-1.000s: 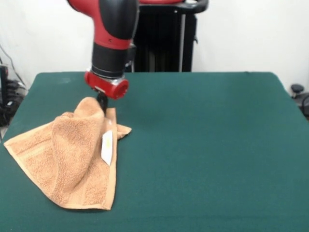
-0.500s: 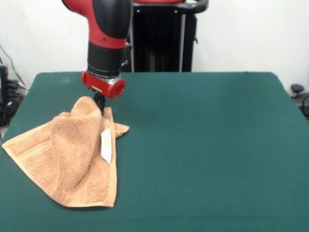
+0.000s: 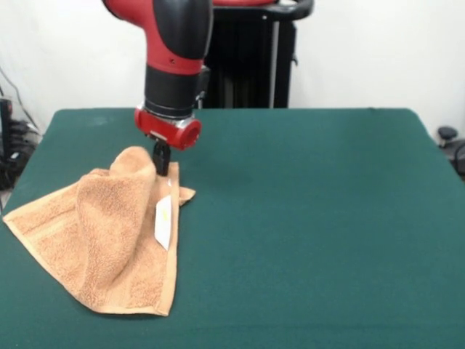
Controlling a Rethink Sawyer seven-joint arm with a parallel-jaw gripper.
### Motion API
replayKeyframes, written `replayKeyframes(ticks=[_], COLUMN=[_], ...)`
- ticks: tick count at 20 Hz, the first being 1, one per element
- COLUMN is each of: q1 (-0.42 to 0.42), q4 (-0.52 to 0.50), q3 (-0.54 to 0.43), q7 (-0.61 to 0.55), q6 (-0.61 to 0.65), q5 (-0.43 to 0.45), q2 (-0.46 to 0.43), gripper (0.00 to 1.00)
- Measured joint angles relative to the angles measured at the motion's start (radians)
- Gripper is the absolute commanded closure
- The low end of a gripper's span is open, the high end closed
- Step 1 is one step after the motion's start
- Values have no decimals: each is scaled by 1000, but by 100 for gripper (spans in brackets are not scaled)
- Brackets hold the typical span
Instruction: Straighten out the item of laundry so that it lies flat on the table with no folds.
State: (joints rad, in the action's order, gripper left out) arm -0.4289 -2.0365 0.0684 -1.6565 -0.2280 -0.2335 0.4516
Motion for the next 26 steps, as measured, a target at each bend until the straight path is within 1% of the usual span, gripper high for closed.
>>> replayKeyframes(ticks=[2,8,9,15,21,26], q1=[29,80,95,134,171,211], q4=[-5,-13,-14,-17,-19,-19], q3=[-3,-9,-9,-10,-24,-28], q7=[0,0,0,-5,-74,-174], q6=[0,0,0,-2,-24,-54], q5=[-26,-87,-112,-176,-242,-290], q2=[-1,-1,-1,-2,-5,-9], gripper=[100,100,100,100,100,100])
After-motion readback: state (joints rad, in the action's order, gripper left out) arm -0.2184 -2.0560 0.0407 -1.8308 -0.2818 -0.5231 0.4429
